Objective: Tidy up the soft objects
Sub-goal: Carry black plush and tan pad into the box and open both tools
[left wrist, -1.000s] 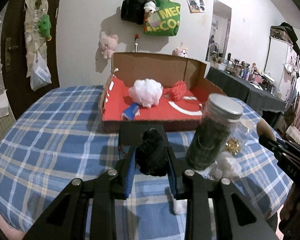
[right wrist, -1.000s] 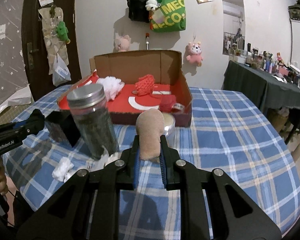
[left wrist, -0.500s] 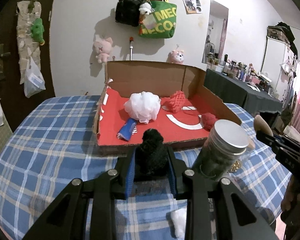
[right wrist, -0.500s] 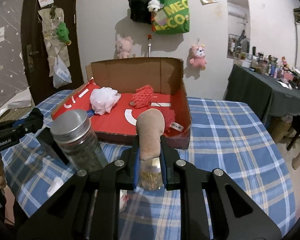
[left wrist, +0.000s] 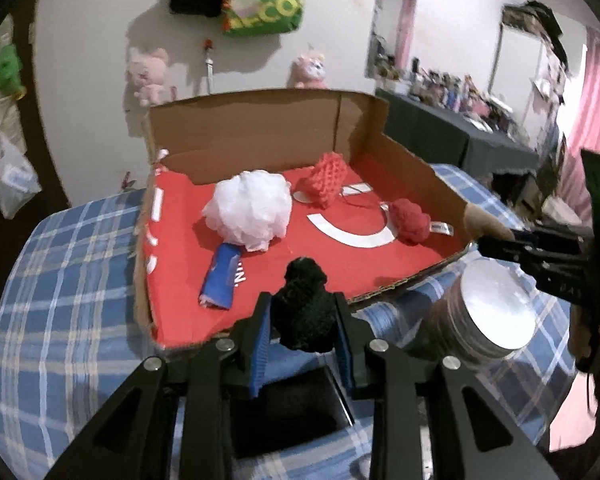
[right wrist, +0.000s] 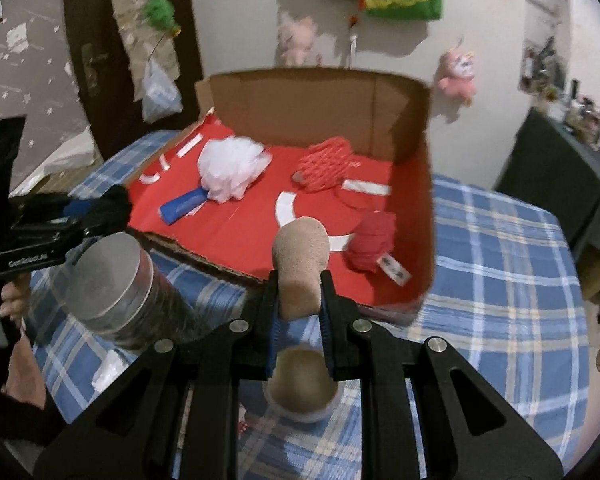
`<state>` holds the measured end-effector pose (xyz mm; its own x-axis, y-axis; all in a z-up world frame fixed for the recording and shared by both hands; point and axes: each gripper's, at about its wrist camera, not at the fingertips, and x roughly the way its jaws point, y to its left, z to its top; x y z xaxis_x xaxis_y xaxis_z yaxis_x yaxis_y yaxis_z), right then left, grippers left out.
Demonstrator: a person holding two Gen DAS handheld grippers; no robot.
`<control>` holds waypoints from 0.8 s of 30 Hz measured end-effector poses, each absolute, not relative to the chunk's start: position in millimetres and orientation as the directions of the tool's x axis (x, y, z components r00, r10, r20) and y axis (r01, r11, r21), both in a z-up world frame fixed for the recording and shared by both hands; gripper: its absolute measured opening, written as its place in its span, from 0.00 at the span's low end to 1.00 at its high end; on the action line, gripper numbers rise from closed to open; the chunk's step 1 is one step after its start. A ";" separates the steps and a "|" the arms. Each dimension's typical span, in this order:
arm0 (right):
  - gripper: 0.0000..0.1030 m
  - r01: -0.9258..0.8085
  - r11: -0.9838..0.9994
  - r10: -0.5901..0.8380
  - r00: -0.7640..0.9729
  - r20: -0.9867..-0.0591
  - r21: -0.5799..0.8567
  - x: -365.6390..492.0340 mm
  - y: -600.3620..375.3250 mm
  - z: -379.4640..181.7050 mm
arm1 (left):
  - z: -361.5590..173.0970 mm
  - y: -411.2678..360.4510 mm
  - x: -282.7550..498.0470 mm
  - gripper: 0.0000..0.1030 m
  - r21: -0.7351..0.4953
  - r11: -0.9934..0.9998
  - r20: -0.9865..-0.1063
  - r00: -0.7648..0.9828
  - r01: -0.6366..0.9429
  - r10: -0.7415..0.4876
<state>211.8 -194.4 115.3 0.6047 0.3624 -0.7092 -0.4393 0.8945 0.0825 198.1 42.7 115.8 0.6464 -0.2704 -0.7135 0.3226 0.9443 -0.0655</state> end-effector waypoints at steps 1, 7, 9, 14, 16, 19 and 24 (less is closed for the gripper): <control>0.16 -0.455 0.886 0.374 0.581 -0.723 0.092 218.5 -192.3 115.4 | 115.4 42.5 202.4 0.30 -0.067 0.941 -0.722 0.635 0.333 -0.276; 0.16 -0.517 0.849 0.378 0.453 -0.807 0.108 261.1 -175.8 115.0 | 110.6 39.0 242.1 0.30 -0.081 0.917 -0.791 0.534 0.390 -0.297; 0.16 -0.533 0.838 0.367 0.393 -0.843 0.117 277.2 -168.8 109.9 | 106.9 37.9 257.5 0.30 -0.095 0.913 -0.817 0.493 0.398 -0.300; 0.16 -0.569 0.815 0.316 0.287 -0.904 0.104 310.1 -153.2 94.1 | 92.1 31.1 291.8 0.30 -0.090 0.906 -0.869 0.412 0.413 -0.273; 0.16 -0.569 0.817 0.290 0.267 -0.919 0.093 320.6 -148.7 86.8 | 87.0 28.2 299.9 0.30 -0.083 0.906 -0.883 0.391 0.415 -0.261; 0.16 -0.571 0.817 0.252 0.236 -0.939 0.076 332.8 -144.6 77.8 | 78.3 23.3 309.9 0.30 -0.082 0.902 -0.904 0.349 0.425 -0.247; 0.17 -0.565 0.823 0.218 0.222 -0.950 0.057 344.1 -141.5 68.2 | 64.5 19.0 322.1 0.30 -0.076 0.903 -0.932 0.291 0.422 -0.215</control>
